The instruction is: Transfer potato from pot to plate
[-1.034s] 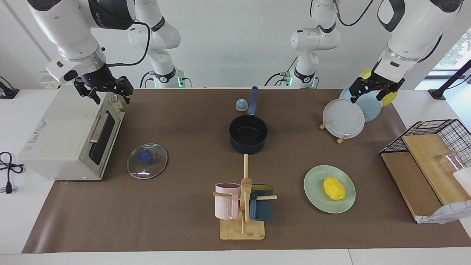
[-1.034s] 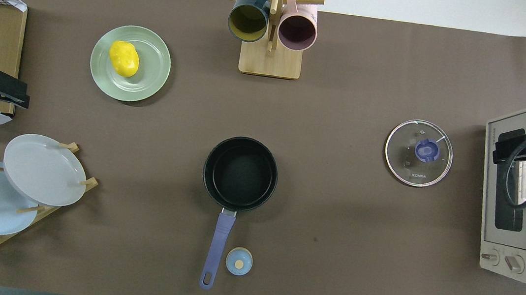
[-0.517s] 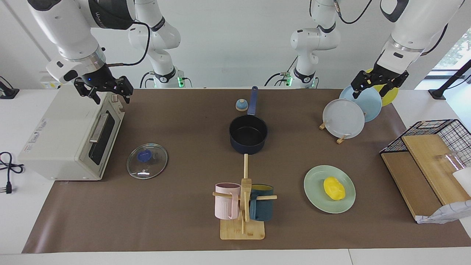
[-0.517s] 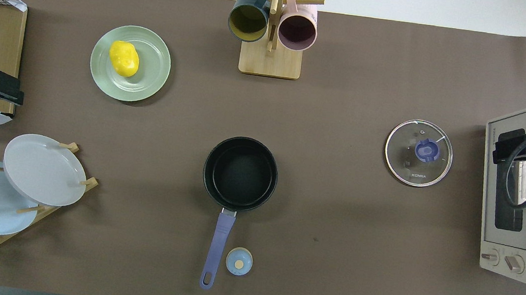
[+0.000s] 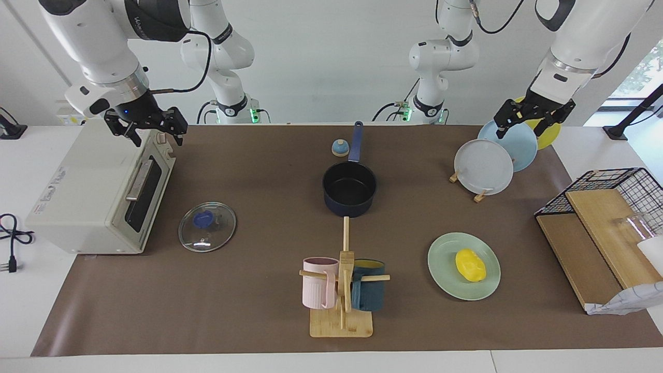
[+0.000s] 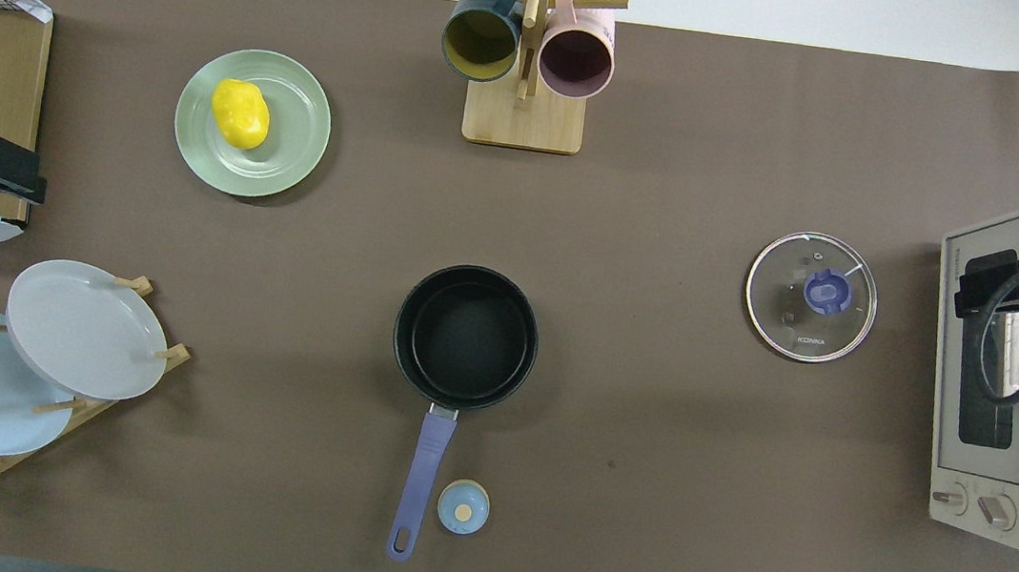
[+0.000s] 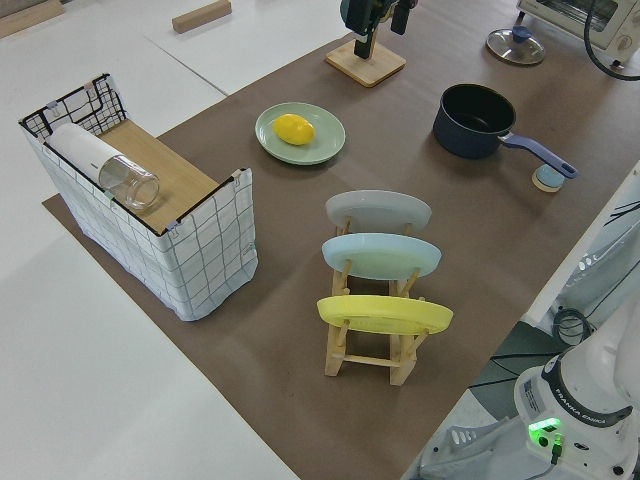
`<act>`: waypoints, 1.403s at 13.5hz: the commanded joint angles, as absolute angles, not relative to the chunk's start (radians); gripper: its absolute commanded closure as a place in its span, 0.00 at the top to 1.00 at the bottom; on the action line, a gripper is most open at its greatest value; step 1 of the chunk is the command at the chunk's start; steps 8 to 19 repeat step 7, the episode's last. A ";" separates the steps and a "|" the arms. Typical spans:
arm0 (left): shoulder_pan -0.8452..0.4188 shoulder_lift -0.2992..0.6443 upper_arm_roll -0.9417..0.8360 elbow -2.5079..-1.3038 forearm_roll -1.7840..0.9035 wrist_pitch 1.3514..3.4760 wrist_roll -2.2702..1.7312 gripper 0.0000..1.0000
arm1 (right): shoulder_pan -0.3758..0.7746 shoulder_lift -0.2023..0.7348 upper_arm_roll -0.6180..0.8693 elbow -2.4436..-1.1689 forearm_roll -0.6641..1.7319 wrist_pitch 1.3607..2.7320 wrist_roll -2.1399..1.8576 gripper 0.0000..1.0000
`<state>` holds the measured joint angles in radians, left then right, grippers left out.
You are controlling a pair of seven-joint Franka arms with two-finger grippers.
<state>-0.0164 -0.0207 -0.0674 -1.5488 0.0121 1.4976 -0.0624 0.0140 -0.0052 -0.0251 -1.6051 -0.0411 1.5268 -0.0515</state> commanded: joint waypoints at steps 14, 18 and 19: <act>0.008 -0.023 -0.077 -1.546 -0.032 1.500 -0.025 1.00 | 0.006 -0.017 -0.023 -1.621 -0.021 1.532 -0.038 1.00; 0.008 -0.023 -0.077 -1.546 -0.032 1.500 -0.025 1.00 | 0.006 -0.017 -0.023 -1.621 -0.021 1.532 -0.038 1.00; 0.008 -0.023 -0.077 -1.546 -0.032 1.500 -0.025 1.00 | 0.006 -0.017 -0.023 -1.621 -0.021 1.532 -0.038 1.00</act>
